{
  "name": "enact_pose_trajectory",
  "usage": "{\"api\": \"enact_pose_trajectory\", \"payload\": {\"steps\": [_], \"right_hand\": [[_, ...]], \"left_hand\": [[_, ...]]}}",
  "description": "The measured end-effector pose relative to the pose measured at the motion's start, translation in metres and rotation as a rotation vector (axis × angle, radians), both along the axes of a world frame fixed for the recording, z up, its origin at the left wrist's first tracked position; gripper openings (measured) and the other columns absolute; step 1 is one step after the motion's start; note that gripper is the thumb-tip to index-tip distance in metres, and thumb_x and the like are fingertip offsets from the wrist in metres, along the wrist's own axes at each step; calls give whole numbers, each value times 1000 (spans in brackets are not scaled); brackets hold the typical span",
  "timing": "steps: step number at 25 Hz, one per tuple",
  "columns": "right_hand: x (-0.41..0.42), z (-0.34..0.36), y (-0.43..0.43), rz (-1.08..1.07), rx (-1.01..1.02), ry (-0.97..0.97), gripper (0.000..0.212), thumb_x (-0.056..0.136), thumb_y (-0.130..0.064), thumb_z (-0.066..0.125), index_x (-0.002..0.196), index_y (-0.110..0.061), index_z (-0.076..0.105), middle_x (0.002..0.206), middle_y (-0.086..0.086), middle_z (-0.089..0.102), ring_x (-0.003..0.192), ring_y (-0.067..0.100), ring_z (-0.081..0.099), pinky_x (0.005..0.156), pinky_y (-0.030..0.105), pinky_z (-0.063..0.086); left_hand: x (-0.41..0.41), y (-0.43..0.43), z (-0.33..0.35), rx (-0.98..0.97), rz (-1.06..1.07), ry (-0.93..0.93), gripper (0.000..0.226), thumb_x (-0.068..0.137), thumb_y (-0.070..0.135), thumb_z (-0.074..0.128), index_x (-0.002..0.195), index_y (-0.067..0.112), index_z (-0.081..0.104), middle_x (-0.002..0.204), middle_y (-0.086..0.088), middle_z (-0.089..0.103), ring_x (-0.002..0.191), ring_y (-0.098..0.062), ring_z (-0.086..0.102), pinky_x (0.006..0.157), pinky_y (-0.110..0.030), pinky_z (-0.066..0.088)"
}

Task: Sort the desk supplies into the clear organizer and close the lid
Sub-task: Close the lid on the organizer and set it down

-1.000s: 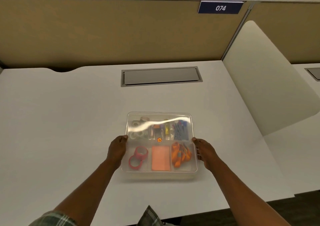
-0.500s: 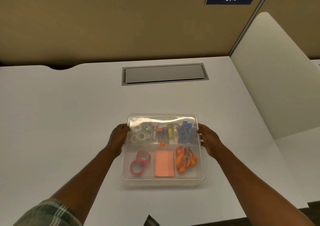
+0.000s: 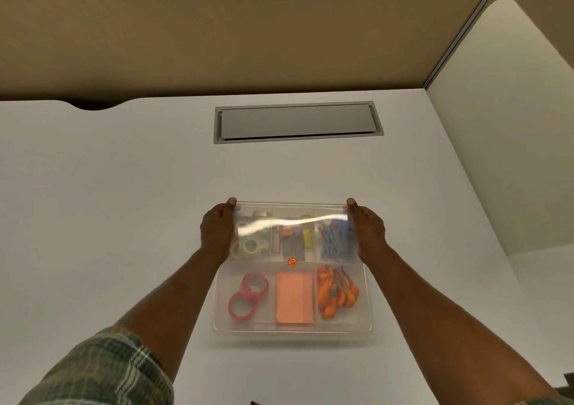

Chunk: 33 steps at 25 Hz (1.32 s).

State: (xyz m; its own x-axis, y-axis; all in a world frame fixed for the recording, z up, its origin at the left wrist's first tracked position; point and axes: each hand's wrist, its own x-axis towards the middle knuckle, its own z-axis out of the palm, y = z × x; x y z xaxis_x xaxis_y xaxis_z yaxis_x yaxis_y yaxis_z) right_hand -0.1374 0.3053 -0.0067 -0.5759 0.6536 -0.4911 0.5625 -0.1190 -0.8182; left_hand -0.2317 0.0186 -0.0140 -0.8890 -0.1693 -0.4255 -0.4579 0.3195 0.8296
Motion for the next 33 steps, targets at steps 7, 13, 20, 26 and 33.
{"api": "enact_pose_trajectory", "payload": {"steps": [7, 13, 20, 26, 33], "right_hand": [[1, 0, -7, 111, 350, -70, 44, 97, -55, 48, 105, -15, 65, 104, 6, 70, 100, 25, 64, 83, 31, 46], [70, 9, -30, 373, 452, -79, 69, 97, -50, 51, 154, -18, 28, 150, 11, 45, 136, 30, 46, 109, 42, 40], [154, 0, -67, 499, 675, -99, 85, 95, -44, 54, 158, -21, 4, 146, 13, 45, 127, 32, 51, 93, 49, 53], [131, 3, -85, 513, 725, -129, 86, 95, -46, 53, 158, -19, 1, 117, 13, 57, 101, 30, 59, 76, 42, 53], [74, 4, -173, 614, 726, -67, 84, 96, -52, 48, 158, -18, 2, 116, 14, 57, 102, 32, 59, 78, 45, 53]], "left_hand": [[10, 6, 10, -126, 8, 141, 36, 96, 50, 52, 94, 15, 63, 87, -1, 64, 87, -24, 60, 73, -33, 46], [93, -3, 16, -663, -424, 302, 79, 95, 60, 38, 153, 7, 27, 156, -25, 29, 138, -41, 37, 109, -51, 36], [186, -7, -2, -862, -505, 310, 98, 87, 76, 34, 158, 14, 5, 165, -17, -8, 151, -39, -4, 119, -57, 14], [172, -23, -1, -870, -463, 272, 101, 84, 80, 33, 158, 17, 4, 165, -14, -8, 152, -38, 1, 115, -58, 24], [140, -115, 0, -908, -367, 239, 100, 85, 79, 32, 158, 17, 5, 165, -15, -6, 150, -41, 10, 111, -59, 29]]}}
